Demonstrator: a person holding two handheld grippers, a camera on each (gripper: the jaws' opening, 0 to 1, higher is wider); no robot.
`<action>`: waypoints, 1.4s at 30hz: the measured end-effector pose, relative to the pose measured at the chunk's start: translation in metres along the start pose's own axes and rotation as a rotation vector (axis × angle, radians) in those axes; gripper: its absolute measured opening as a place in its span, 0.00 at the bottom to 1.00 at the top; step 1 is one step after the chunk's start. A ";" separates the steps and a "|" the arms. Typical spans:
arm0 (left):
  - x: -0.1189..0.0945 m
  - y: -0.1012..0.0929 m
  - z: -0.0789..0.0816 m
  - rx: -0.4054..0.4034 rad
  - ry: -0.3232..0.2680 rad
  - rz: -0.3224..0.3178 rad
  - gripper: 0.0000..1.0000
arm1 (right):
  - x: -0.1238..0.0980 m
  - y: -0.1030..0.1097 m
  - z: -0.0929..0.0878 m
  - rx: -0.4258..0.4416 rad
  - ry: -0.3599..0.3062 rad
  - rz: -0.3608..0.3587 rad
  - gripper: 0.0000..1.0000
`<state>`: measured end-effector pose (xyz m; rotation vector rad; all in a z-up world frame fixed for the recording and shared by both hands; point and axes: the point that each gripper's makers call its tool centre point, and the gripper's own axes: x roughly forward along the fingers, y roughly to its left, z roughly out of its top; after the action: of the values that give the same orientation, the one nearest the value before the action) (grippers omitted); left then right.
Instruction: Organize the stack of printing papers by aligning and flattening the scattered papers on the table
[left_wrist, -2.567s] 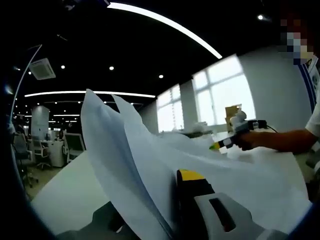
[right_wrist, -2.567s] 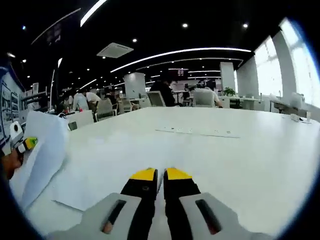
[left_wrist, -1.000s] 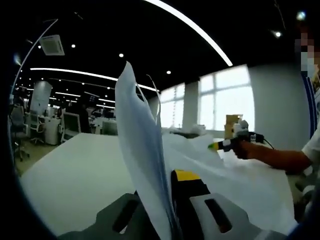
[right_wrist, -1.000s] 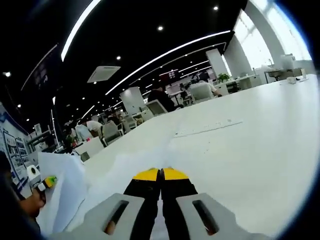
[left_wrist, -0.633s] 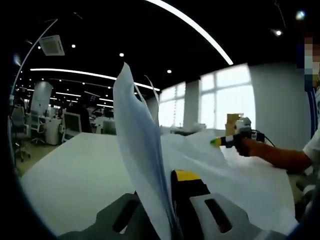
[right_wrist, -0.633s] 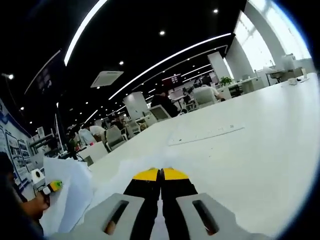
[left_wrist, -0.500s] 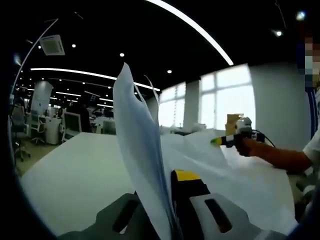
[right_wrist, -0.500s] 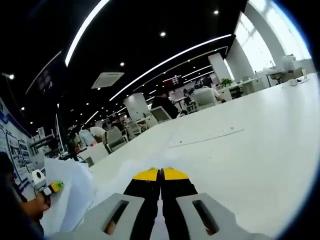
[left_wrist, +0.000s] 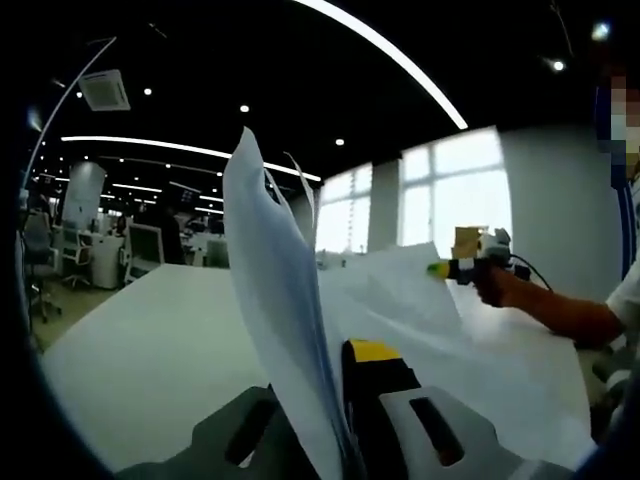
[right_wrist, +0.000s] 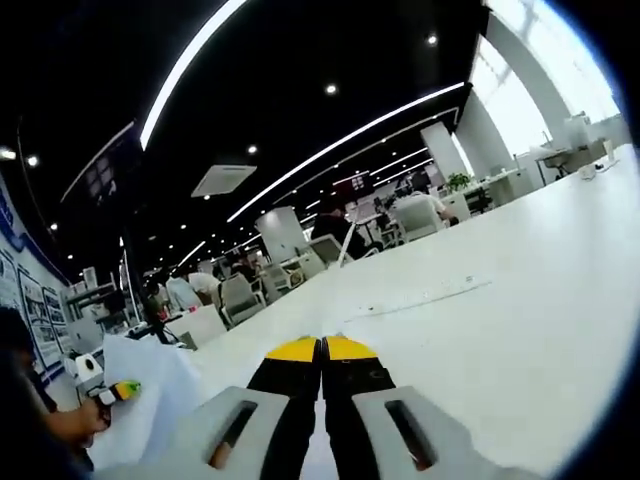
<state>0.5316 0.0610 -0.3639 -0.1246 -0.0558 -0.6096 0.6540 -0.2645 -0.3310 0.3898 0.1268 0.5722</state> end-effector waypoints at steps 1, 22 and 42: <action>0.000 0.000 0.000 0.000 0.000 0.000 0.07 | -0.001 0.001 0.001 -0.002 -0.005 0.001 0.00; 0.000 0.001 0.000 -0.007 -0.002 0.003 0.07 | -0.006 0.014 0.019 0.083 -0.094 0.117 0.00; -0.004 0.011 0.007 -0.136 -0.038 0.022 0.07 | -0.018 0.029 0.042 0.147 -0.206 0.244 0.00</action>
<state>0.5344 0.0737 -0.3581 -0.2688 -0.0497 -0.5891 0.6339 -0.2657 -0.2807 0.6098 -0.0781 0.7615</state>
